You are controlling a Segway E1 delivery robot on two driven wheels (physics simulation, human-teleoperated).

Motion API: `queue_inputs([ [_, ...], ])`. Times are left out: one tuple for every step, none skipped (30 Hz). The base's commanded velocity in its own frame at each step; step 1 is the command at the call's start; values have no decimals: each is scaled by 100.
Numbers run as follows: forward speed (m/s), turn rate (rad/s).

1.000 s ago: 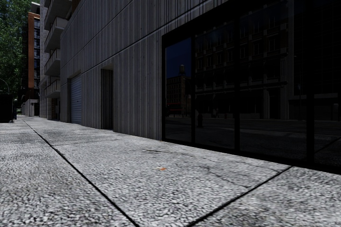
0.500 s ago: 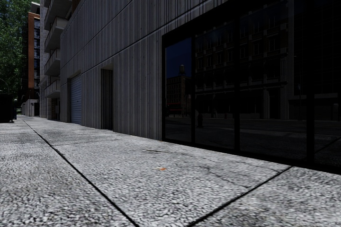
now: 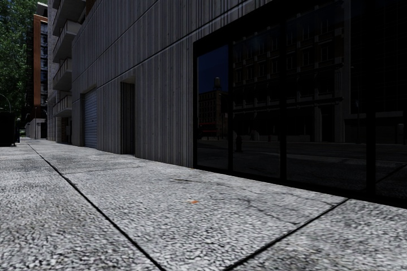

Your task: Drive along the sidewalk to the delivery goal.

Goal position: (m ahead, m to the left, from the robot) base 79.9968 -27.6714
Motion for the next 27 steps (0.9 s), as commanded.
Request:
queue_inputs([
  [0,0],
  [2,0],
  [30,0],
  [47,0],
  [47,0],
  [55,0],
  [60,0],
  [71,0],
  [85,0],
  [98,0],
  [98,0],
  [110,0],
  [128,0],
  [136,0],
  [136,0],
  [138,0],
  [138,0],
  [138,0],
  [138,0],
  [138,0],
  [138,0],
  [138,6],
  [138,13],
  [137,18],
  [136,21],
  [136,23],
  [136,23],
])
